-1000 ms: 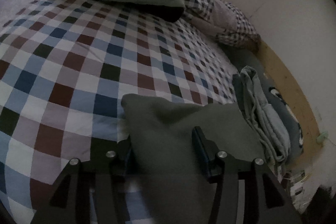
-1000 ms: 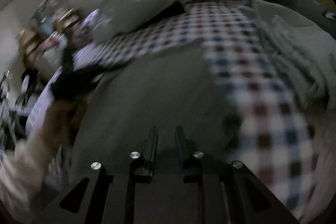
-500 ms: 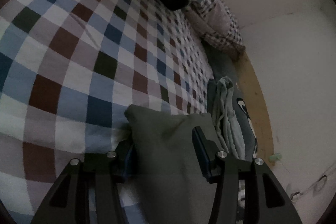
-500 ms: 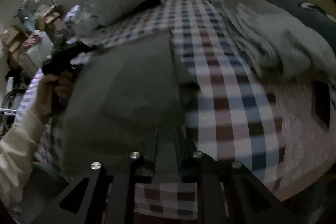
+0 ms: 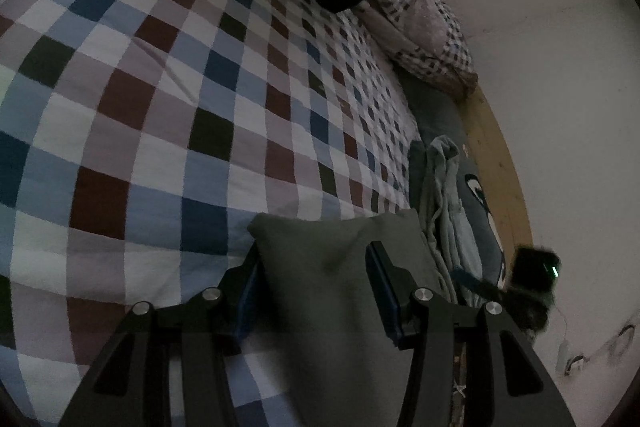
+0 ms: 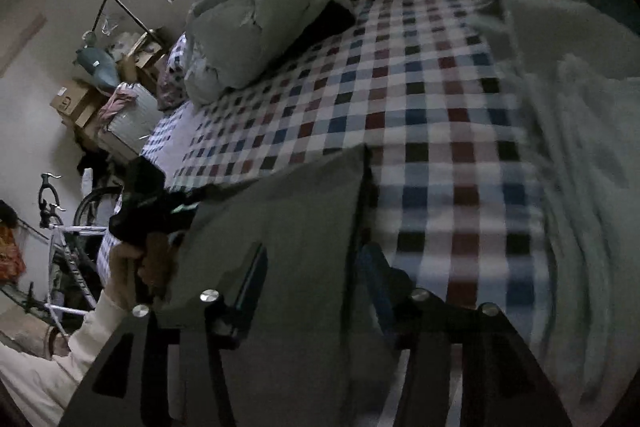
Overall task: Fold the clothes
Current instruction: 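Press the folded green shirt flat with both tools, then grip the folded green shirt bundle with both tools and lift it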
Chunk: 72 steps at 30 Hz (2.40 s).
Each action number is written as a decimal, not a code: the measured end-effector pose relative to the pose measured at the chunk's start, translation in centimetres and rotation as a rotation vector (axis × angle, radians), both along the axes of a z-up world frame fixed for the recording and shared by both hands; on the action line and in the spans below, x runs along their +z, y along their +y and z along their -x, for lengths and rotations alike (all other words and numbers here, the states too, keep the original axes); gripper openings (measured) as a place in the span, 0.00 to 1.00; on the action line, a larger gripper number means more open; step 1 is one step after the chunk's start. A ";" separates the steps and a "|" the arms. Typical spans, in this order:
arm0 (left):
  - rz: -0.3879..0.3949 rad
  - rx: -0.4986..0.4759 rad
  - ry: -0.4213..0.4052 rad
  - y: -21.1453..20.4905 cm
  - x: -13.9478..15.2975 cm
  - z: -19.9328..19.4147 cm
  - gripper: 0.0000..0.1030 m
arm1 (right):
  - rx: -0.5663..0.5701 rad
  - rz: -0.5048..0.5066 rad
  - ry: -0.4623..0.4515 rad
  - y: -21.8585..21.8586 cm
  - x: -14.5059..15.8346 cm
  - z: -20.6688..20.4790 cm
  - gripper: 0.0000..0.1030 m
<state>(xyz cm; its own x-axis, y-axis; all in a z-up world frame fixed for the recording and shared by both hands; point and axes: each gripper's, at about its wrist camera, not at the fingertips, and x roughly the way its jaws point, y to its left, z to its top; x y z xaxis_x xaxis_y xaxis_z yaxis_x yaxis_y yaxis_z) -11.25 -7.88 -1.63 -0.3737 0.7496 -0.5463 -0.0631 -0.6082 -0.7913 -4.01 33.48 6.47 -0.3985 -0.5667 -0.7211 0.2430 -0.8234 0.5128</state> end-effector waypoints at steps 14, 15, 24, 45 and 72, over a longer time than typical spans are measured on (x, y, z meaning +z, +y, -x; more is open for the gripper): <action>-0.013 -0.004 -0.005 0.9 -0.1 0.6 0.56 | 0.109 0.104 -0.203 -0.9 -8.5 9.2 0.71; -0.016 -0.006 -0.003 1.0 -0.1 0.7 0.56 | 0.117 0.118 -0.208 -0.9 -8.8 9.5 0.73; -0.054 -0.039 -0.003 1.3 -0.2 1.0 0.56 | 0.183 0.207 -0.228 -1.5 -9.9 10.4 0.85; -0.011 -0.018 -0.005 1.9 -0.4 0.4 0.18 | 0.266 0.149 -0.151 -6.6 -9.6 11.2 0.31; 0.294 0.034 0.693 8.7 18.5 -22.1 0.12 | -0.009 -0.318 0.567 -7.9 10.7 -16.5 0.14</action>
